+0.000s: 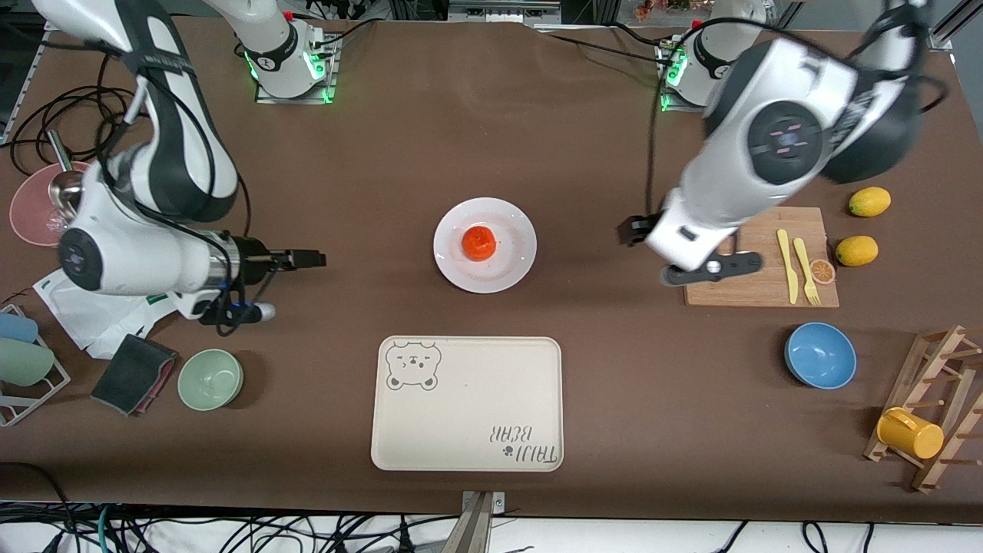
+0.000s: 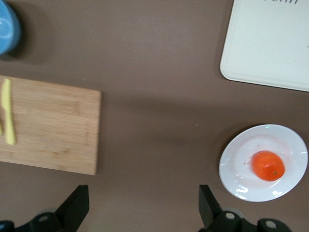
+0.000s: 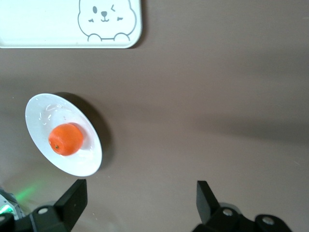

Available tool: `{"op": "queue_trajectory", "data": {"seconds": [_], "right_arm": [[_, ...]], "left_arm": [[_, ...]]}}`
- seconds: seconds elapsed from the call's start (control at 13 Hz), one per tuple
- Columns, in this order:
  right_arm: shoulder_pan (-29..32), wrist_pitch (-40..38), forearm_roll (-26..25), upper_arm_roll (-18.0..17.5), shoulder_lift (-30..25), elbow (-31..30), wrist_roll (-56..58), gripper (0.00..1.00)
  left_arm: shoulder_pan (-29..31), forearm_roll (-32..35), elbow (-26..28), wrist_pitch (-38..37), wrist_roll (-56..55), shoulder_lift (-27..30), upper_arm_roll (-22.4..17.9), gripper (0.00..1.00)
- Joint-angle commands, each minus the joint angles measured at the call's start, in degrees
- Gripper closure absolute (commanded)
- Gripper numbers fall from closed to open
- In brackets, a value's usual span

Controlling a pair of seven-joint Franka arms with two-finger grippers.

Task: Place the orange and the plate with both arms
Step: 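Release the orange and raise the left gripper while the right gripper approaches the plate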

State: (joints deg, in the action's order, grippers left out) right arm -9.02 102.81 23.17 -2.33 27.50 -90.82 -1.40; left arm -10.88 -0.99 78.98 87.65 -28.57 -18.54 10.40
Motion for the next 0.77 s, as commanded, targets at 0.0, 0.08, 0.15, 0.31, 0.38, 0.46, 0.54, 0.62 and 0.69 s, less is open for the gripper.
{"op": "queue_trajectory", "data": {"seconds": [0.0, 0.08, 0.15, 0.31, 0.38, 0.46, 0.54, 0.62, 0.69], "right_arm": [[-1.35, 4.4, 2.92, -1.71, 2.47, -0.4, 1.05, 0.0], [-1.35, 7.55, 4.84, -3.02, 2.39, -2.41, 1.14, 0.0], [-1.35, 11.41, 5.73, -4.17, 1.86, -5.13, 1.31, 0.0], [-1.26, 19.15, 5.92, -7.5, -0.24, -11.28, 1.93, 0.0], [-1.26, 23.36, 7.22, -8.3, -1.82, -15.05, 3.5, 0.0], [-1.26, 26.45, 11.67, -8.92, -3.22, -18.57, 6.38, 0.0], [-1.35, 29.26, 16.5, -9.1, -4.28, -21.74, 10.59, 0.0], [-1.35, 32.6, 20.21, -10.4, -4.55, -24.38, 14.55, 0.0], [-1.26, 35.94, 23.12, -11.46, -4.64, -26.58, 17.28, 0.0]], "left_arm": [[4.1, 0.64, 1.62, -4.66, 8.68, 4.99, 0.67, 0.0], [6.2, -0.14, 1.62, -7.2, 9.92, 6.4, 0.85, 0.0], [7.36, -0.06, 1.45, -9.75, 10.55, 7.19, 1.02, 0.0], [9.72, -0.15, 1.53, -11.36, 16.58, 9.3, 0.59, 0.0], [11.22, -0.06, 1.71, -11.36, 21.05, 9.49, 0.5, 0.0], [11.67, -0.15, 2.49, -10.92, 25.01, 9.84, -1.24, 0.0], [11.41, -0.15, 4.41, -8.57, 27.4, 10.97, -3.0, 0.0], [11.41, -0.24, 9.04, -4.37, 28.38, 13.51, -3.54, 0.0], [11.41, -0.24, 14.57, 1.76, 28.31, 17.1, -4.77, 0.0]]}}
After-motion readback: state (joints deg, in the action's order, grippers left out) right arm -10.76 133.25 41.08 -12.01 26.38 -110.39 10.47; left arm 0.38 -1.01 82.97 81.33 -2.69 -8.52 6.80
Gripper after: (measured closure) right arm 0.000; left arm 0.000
